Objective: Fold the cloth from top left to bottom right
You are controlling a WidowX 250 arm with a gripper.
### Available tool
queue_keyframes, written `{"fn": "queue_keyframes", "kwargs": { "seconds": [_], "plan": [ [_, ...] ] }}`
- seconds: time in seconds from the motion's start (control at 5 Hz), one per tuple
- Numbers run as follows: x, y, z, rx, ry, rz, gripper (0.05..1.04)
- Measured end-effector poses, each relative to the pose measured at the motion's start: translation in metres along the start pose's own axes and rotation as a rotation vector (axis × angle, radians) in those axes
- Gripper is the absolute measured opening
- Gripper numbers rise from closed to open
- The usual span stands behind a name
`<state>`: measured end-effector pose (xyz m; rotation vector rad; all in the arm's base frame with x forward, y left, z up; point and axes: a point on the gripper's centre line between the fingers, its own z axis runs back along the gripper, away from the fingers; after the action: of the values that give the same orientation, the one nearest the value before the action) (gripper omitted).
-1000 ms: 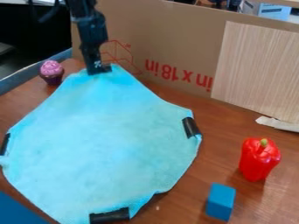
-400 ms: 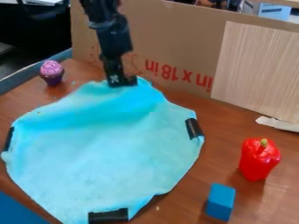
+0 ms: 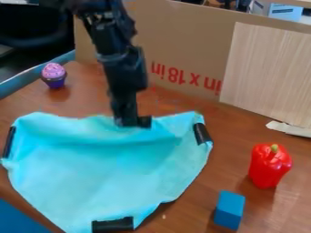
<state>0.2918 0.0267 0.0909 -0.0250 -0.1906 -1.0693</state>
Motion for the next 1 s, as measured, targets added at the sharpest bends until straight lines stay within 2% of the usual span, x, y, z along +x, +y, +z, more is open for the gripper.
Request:
{"fn": "queue_keyframes", "kwargs": {
  "seconds": [0.4, 1.0],
  "plan": [
    [0.008, -0.051, -0.001, -0.017, 0.012, -0.116, 0.056],
    [0.017, -0.089, -0.013, -0.062, 0.044, -0.146, 0.056]
  ]
}}
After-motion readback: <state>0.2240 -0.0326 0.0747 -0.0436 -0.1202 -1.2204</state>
